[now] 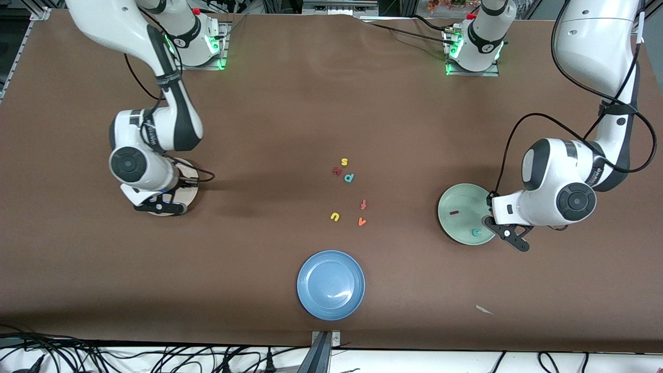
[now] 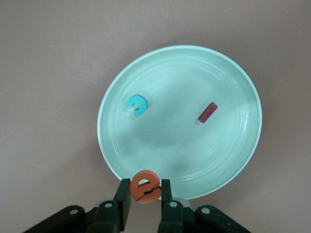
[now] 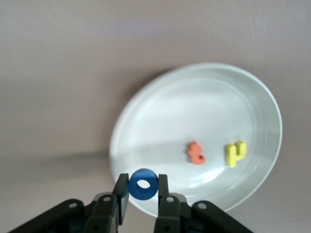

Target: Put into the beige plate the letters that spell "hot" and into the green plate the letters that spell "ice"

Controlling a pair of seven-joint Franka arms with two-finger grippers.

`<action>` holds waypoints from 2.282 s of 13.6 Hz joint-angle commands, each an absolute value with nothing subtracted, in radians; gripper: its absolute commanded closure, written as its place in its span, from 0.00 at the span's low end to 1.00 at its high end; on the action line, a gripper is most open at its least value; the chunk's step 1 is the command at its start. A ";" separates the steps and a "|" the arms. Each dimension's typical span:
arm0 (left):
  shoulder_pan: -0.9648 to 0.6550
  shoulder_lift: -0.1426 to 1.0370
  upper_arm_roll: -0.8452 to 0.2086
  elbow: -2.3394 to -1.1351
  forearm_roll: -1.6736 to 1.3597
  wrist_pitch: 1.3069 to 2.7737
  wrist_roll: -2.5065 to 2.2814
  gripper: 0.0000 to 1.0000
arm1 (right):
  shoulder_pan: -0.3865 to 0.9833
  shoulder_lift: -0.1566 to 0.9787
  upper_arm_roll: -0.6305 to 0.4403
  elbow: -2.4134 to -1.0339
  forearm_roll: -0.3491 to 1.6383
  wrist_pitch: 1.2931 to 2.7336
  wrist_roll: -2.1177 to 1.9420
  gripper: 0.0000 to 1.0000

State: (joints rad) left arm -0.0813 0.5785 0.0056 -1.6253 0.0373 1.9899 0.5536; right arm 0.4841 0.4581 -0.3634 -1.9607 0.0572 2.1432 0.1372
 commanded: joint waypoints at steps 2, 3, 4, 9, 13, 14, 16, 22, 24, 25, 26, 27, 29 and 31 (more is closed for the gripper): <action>-0.072 0.574 0.002 -1.644 0.058 1.999 0.519 0.85 | 0.473 0.448 -0.385 -2.054 0.114 2.216 0.023 0.79; -0.072 0.575 0.002 -1.644 0.058 2.002 0.503 0.85 | 0.469 0.448 -0.385 -2.072 0.115 2.235 0.025 0.77; -0.071 0.577 0.002 -1.646 0.058 2.012 0.480 0.85 | 0.469 0.448 -0.385 -2.075 0.115 2.235 0.025 0.61; -0.072 0.627 -0.008 -1.702 0.044 2.152 0.345 0.85 | 0.469 0.413 -0.387 -2.027 0.120 2.221 0.035 0.02; -0.084 0.640 -0.031 -1.718 0.019 2.192 0.275 0.78 | 0.469 0.342 -0.425 -1.936 0.120 2.116 0.029 0.02; -0.087 0.640 -0.034 -1.717 0.020 2.194 0.273 0.34 | 0.469 0.328 -0.439 -1.899 0.120 2.071 0.028 0.01; -0.087 0.626 -0.050 -1.707 0.026 2.191 0.279 0.00 | 0.469 0.307 -0.452 -1.806 0.118 1.961 0.022 0.01; -0.095 0.445 -0.069 -1.632 0.017 1.921 0.262 0.00 | 0.469 0.296 -0.475 -1.510 0.107 1.697 0.034 0.01; -0.098 0.353 -0.069 -1.615 0.015 1.783 0.181 0.00 | 0.469 0.296 -0.479 -1.479 0.106 1.672 0.052 0.01; -0.100 0.309 -0.071 -1.608 0.015 1.729 0.146 0.00 | 0.469 0.296 -0.480 -1.476 0.106 1.664 0.054 0.01; -0.103 0.273 -0.072 -1.600 0.015 1.677 0.102 0.00 | 0.463 0.296 -0.479 -1.476 0.101 1.664 0.054 0.01; -0.103 0.241 -0.072 -1.589 0.014 1.639 0.075 0.00 | 0.427 0.295 -0.463 -1.473 0.101 1.663 0.052 0.00; -0.097 0.198 -0.068 -1.545 -0.006 1.585 0.066 0.00 | 0.271 0.272 -0.305 -1.471 0.075 1.666 0.041 0.00; -0.087 0.135 -0.013 -1.522 -0.008 1.614 0.067 0.00 | 0.075 0.238 -0.055 -1.473 -0.042 1.666 0.057 0.00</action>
State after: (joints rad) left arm -0.0933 0.1878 -0.0634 -1.5428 0.0212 1.6169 0.0697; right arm 0.2400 0.2746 -0.2566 -1.4880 0.0356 1.6903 0.0454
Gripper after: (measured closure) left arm 0.000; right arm 0.000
